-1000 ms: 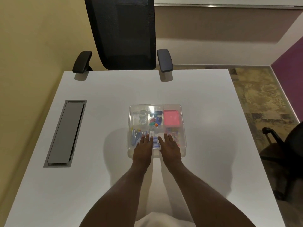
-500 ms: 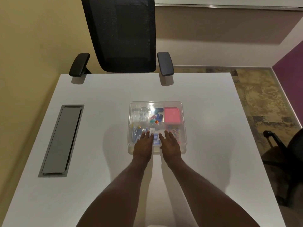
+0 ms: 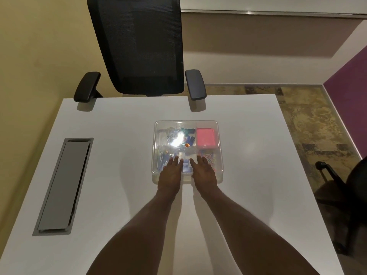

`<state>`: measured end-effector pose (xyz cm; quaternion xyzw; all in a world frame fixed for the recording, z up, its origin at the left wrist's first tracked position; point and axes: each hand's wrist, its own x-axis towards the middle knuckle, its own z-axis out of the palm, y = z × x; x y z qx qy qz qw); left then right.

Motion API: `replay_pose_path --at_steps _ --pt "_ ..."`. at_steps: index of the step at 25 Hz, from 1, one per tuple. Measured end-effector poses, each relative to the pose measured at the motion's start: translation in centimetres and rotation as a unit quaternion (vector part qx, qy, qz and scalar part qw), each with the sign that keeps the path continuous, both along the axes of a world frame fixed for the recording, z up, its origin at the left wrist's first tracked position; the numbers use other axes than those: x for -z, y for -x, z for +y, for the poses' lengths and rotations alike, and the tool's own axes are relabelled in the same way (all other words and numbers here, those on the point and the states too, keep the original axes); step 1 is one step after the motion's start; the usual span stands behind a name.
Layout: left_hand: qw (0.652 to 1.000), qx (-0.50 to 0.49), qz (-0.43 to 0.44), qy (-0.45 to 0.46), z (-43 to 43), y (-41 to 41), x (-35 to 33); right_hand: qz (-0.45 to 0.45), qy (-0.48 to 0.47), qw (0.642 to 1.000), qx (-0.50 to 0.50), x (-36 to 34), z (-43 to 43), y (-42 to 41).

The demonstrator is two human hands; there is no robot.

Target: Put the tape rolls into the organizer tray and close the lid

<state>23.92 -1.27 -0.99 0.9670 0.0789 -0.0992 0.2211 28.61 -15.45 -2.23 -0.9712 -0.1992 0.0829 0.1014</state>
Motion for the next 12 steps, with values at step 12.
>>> replay_pose_path --at_steps 12 --pt "0.988 -0.05 -0.128 -0.065 -1.4 4.4 -0.3 -0.158 -0.013 0.986 -0.057 -2.4 -1.0 3.6"
